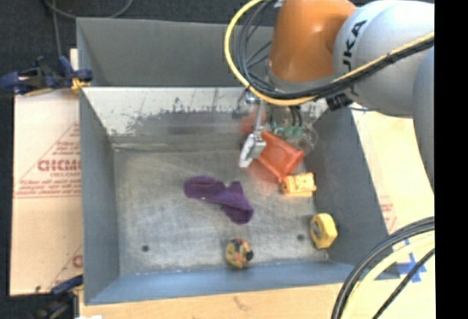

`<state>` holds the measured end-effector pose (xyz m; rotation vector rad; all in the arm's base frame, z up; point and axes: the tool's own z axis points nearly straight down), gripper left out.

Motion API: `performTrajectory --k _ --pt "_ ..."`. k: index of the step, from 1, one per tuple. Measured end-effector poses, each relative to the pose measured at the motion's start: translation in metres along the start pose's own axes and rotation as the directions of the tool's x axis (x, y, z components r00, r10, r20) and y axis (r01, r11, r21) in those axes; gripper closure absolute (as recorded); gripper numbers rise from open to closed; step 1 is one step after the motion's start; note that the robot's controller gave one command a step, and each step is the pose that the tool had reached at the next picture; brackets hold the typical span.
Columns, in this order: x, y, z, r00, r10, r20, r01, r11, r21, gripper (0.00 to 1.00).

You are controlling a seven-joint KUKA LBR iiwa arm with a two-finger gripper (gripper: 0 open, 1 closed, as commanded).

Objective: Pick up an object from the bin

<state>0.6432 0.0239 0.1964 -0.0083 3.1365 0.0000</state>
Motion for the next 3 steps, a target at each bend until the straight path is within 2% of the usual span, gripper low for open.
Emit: performTrajectory --k 1,2,3 --pt "0.017 0.022 0.041 0.997 0.080 0.004 -0.080 0.997 -0.001 0.00" --pt "0.024 0.003 0.114 0.999 0.044 0.002 -0.044 0.999 -0.005 1.00" --pt "0.024 0.003 0.114 0.999 0.045 0.002 -0.045 0.999 -0.005 1.00"
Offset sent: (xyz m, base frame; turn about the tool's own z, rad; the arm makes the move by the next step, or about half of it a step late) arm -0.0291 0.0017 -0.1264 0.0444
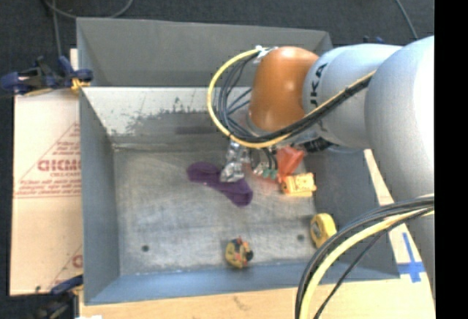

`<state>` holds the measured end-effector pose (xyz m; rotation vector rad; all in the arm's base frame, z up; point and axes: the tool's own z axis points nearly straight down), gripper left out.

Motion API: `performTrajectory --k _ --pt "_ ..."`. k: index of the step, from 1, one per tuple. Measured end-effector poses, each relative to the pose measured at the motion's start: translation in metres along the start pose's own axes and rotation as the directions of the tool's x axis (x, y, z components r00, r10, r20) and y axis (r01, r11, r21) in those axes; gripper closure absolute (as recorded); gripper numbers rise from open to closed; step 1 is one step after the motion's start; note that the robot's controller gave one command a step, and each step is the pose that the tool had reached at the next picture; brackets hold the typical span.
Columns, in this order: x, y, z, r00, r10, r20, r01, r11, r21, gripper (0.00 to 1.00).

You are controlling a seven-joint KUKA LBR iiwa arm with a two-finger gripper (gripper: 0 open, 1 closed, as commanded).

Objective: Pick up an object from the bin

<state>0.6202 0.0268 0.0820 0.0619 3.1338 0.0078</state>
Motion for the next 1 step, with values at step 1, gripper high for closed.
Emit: performTrajectory --k 1 --pt "0.0144 -0.0080 -0.1733 0.971 -0.240 -0.006 0.240 0.971 0.004 1.00"
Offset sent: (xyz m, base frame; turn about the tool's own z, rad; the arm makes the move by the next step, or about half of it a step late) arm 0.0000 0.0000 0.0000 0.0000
